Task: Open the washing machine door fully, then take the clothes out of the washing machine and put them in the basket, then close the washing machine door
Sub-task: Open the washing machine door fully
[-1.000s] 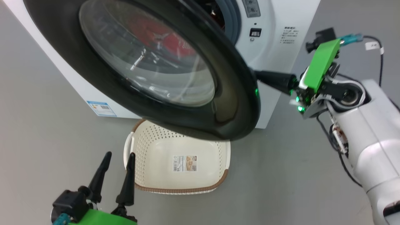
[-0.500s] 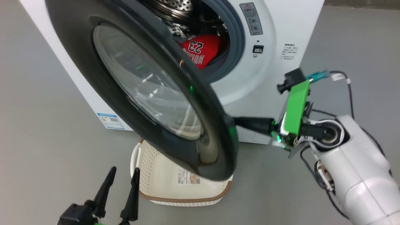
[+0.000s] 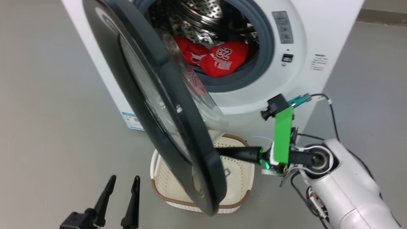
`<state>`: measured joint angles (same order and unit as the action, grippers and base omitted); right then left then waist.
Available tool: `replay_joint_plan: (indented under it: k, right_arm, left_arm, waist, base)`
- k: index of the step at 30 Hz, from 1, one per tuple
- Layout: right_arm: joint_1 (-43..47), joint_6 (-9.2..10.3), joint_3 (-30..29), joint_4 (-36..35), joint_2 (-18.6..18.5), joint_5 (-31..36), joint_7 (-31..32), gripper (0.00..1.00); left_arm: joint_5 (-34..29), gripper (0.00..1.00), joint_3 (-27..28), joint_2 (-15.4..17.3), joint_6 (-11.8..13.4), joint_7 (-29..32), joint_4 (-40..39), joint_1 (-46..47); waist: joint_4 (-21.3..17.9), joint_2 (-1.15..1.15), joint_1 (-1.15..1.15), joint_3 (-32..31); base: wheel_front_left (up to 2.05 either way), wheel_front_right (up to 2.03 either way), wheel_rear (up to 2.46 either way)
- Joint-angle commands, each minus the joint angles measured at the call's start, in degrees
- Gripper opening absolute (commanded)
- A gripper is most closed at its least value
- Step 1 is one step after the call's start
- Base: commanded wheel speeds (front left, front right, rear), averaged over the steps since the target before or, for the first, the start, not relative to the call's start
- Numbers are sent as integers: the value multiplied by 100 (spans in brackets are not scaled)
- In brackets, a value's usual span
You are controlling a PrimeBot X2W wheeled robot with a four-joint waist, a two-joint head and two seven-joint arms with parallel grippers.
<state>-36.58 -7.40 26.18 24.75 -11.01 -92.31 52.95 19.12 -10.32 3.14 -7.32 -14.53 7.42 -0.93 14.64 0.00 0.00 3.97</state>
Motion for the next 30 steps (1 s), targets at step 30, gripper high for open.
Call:
replay_joint_plan:
  k: [30]
  right_arm:
    - [250, -9, 477, -356, 746, -10, 45, 0]
  left_arm:
    - [-100, 100, 660, -25, 3, -47, -22, -96]
  waist:
    - [1518, 0, 0, -179]
  base:
    - [0, 0, 0]
